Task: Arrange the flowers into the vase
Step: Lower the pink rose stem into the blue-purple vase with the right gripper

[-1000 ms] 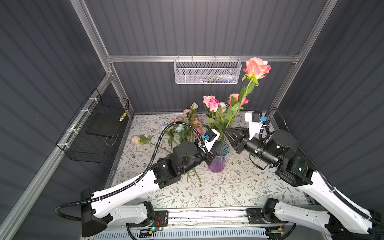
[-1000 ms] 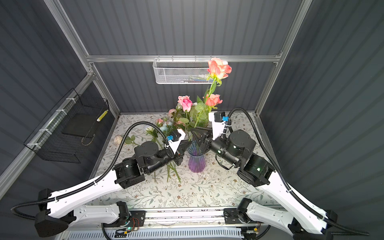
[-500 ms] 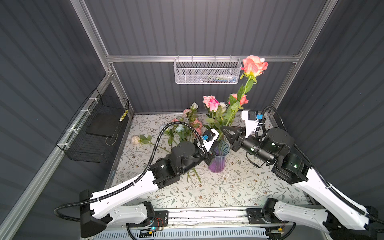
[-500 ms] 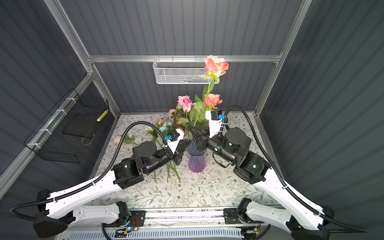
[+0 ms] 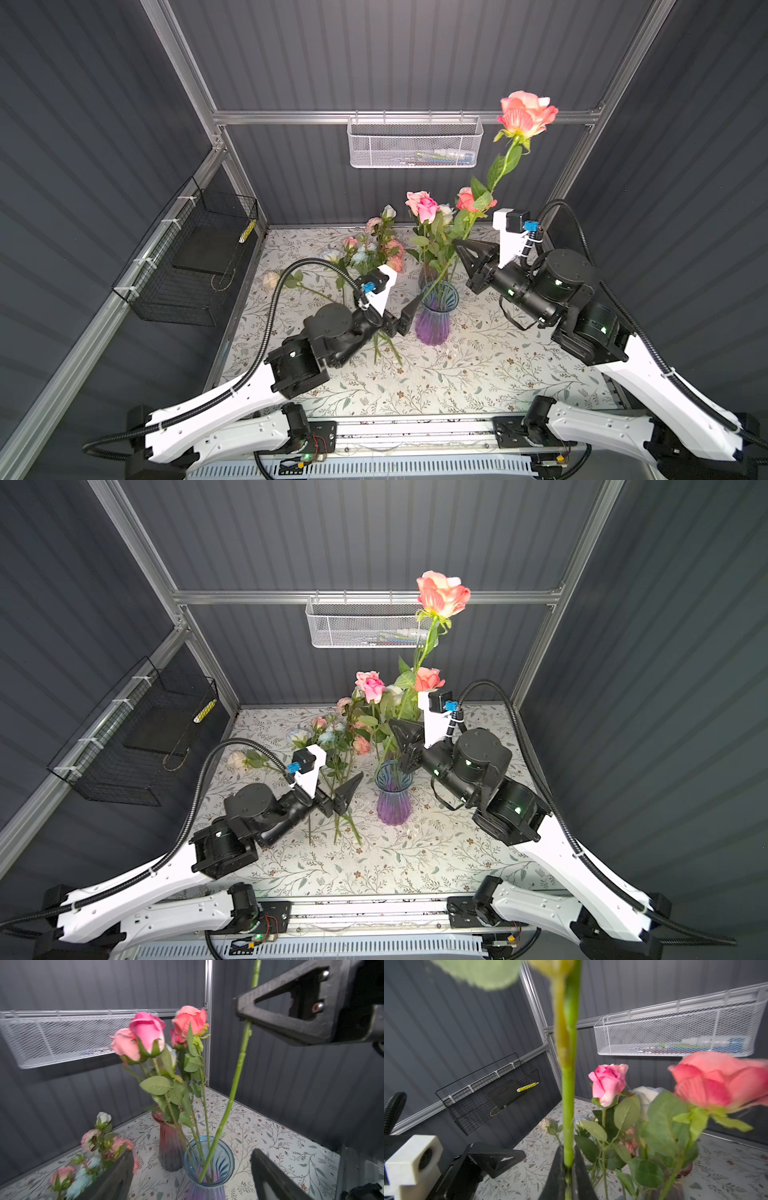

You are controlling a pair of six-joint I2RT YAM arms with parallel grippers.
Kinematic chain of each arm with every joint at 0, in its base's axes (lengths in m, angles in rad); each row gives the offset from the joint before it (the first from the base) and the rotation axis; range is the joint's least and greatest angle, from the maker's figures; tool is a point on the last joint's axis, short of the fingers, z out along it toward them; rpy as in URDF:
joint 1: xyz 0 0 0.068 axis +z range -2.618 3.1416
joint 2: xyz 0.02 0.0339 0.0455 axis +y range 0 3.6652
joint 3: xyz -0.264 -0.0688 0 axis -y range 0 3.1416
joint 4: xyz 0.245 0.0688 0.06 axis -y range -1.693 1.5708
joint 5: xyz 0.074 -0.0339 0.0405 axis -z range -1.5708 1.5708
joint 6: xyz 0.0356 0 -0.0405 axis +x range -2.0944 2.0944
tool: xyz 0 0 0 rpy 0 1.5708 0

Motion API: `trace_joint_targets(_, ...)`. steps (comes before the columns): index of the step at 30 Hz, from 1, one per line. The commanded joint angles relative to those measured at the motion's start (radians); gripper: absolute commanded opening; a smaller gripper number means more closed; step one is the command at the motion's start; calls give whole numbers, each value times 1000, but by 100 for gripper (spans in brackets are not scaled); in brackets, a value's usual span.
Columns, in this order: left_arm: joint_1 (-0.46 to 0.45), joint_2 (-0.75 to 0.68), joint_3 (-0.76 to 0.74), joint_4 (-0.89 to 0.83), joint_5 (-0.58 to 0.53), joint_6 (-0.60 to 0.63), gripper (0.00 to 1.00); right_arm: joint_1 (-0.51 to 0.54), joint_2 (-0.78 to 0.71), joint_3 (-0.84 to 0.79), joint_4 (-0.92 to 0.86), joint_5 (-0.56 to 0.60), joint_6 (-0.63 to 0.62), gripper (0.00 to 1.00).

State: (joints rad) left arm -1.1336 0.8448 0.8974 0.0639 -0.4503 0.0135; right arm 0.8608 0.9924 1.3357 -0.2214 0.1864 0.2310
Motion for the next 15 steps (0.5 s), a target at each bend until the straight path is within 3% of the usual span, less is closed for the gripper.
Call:
trace_joint_targets(1,-3,-78,-59,14,-146,-46,90,-2,-4,35,-35,125,-106,3)
trace_joint_targets(6,-3,-153,-94,-53,-201,-82,90,-13,21,33,-45,154,-117,3)
trace_joint_targets(15,-3,-171,-113,-107,-229,-116,90,-26,43,-96,-21,124,-3,4)
